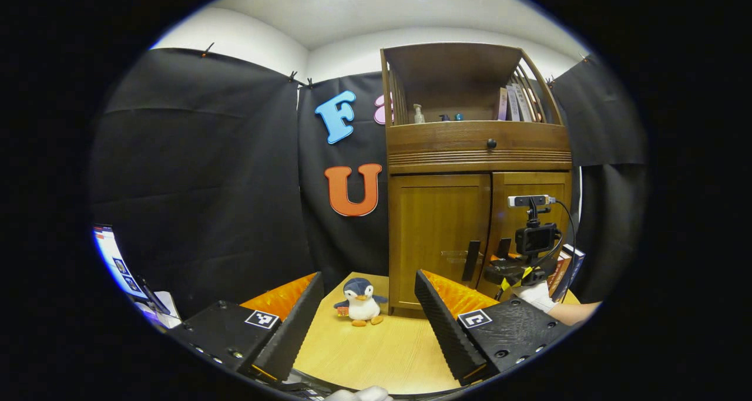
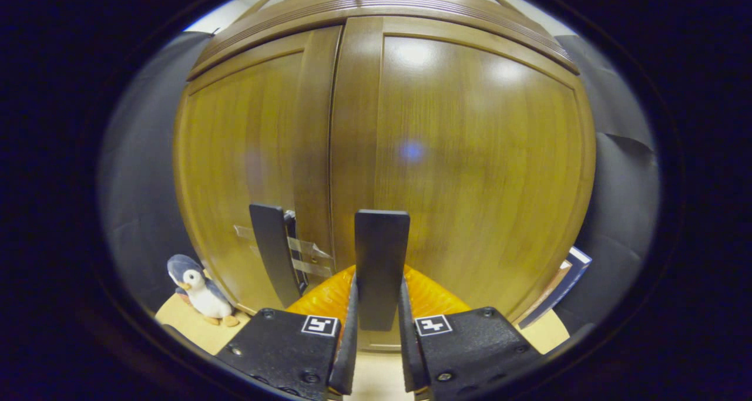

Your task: Open the right door of the double-door shoe cabinet with the right hand, and open the left door with the left hand.

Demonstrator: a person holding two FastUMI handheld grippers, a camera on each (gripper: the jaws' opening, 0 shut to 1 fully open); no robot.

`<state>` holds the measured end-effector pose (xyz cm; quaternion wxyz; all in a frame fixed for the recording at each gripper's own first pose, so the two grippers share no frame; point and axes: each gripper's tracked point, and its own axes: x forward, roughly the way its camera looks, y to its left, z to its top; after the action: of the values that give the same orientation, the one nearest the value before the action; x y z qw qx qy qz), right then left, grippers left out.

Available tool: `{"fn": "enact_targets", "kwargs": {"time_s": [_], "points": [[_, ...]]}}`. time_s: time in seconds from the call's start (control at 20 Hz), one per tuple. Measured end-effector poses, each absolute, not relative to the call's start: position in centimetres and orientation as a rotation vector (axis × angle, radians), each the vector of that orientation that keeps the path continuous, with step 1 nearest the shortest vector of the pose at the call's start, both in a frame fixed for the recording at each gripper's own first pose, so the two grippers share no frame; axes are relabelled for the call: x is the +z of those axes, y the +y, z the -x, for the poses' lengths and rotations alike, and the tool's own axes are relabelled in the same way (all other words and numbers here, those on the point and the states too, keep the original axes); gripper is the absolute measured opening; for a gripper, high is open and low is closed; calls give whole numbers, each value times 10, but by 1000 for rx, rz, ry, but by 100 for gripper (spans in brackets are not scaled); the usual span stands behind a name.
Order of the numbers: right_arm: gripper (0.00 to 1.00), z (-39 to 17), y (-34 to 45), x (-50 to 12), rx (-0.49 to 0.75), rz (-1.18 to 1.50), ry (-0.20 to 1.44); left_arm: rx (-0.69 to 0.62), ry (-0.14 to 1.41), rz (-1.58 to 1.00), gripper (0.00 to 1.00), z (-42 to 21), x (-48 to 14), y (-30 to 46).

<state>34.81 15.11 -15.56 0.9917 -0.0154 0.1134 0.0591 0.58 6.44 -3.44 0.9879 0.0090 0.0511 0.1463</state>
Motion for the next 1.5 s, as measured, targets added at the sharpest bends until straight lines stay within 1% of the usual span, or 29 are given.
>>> {"fn": "enact_targets", "kwargs": {"time_s": [0.5, 0.55, 0.6, 0.65, 0.7, 0.75, 0.8, 1.1, 1.15, 1.2, 1.4, 1.5], "points": [[34, -277, 122, -160, 150, 35, 222, 203, 90, -16, 95, 11, -36, 48], [35, -269, 117, -160, 150, 34, 224, 194, 89, -18, 95, 13, -36, 47], [33, -261, 113, -161, 148, 34, 226, 186, 89, -18, 95, 15, -35, 45], [35, -255, 108, -162, 148, 33, 227, 178, 88, -16, 95, 16, -36, 43], [33, -247, 103, -161, 147, 32, 230, 169, 88, -13, 95, 18, -36, 42], [35, -240, 97, -162, 146, 29, 231, 160, 89, -12, 94, 19, -37, 41], [32, -234, 92, -162, 144, 29, 230, 153, 90, -13, 94, 20, -38, 39], [30, -199, 54, -162, 105, 26, 232, 101, 91, -14, 94, 28, -38, 26], [31, -194, 47, -163, 95, 26, 231, 93, 90, -14, 95, 29, -39, 25], [29, -189, 40, -163, 84, 27, 230, 84, 90, -14, 95, 29, -39, 23], [24, -172, 8, -162, 42, 16, 235, 46, 90, -9, 94, 31, -40, 12], [22, -168, -13, -164, 2, 4, 238, 24, 91, -10, 95, 30, -40, 4]]}}
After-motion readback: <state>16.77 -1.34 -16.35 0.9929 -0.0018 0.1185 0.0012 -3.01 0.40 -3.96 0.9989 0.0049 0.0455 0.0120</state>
